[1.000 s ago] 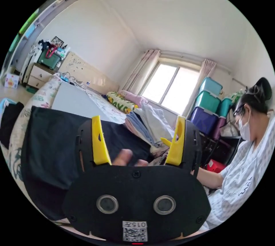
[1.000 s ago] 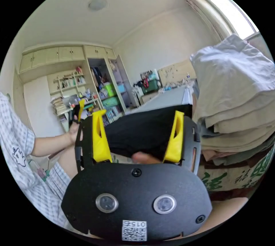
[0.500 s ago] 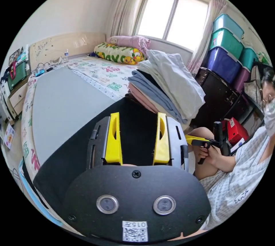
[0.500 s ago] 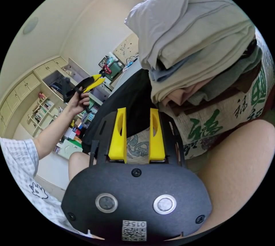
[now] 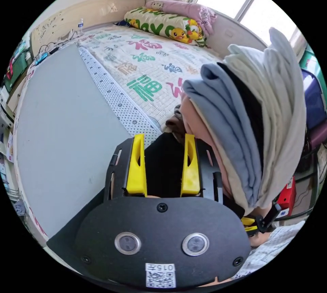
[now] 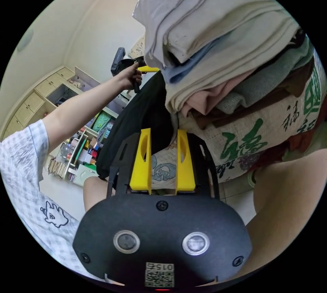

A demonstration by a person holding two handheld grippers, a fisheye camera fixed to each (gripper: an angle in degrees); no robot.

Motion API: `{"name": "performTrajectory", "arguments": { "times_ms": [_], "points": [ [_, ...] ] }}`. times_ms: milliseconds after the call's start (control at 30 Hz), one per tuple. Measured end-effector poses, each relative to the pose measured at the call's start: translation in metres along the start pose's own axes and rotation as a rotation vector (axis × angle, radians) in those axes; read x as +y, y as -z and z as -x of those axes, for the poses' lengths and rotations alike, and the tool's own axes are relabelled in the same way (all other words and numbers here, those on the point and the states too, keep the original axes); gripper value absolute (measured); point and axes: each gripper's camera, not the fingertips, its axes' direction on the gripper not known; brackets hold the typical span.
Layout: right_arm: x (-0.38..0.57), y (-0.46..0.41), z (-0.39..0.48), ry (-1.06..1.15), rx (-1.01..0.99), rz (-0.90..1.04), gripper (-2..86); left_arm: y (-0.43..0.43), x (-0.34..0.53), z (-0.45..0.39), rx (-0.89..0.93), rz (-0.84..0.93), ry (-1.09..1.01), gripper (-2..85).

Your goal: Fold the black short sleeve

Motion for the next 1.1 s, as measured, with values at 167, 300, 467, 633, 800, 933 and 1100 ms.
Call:
{"name": "performTrajectory", "arguments": {
  "times_ms": [167,300,467,633,800,933,1100],
  "points": [
    [-0.008,0.011,0.006,-0.011,0.016,0.0,9.0,-0.017,-0.013,-0.016,-0.093,0.028,-0.045,12.5],
    [-0.016,0.025,0.02,0.021,0.053,-0.001,8.5,-0.016,-0.013,-0.028,-0.118,0.028,-0.102,10.6],
    [-0.026,0.045,0.032,0.05,0.077,-0.011,7.2,-0.013,-0.012,-0.04,-0.112,0.043,-0.118,5.2],
    [-0.039,0.068,0.044,0.079,0.101,-0.033,5.2,0.007,-0.001,-0.045,-0.138,0.006,-0.133,2.8],
    [-0.054,0.096,0.058,0.113,0.131,-0.046,3.1,0.059,0.016,-0.047,-0.118,-0.093,-0.121,2.0],
    [-0.066,0.12,0.071,0.154,0.109,-0.072,1.4,0.095,0.032,-0.049,-0.105,-0.153,-0.13,1.9],
    [-0.09,0.158,0.099,0.249,0.154,-0.117,0.4,0.149,0.063,-0.044,-0.079,-0.258,-0.124,1.7]
  ]
}}
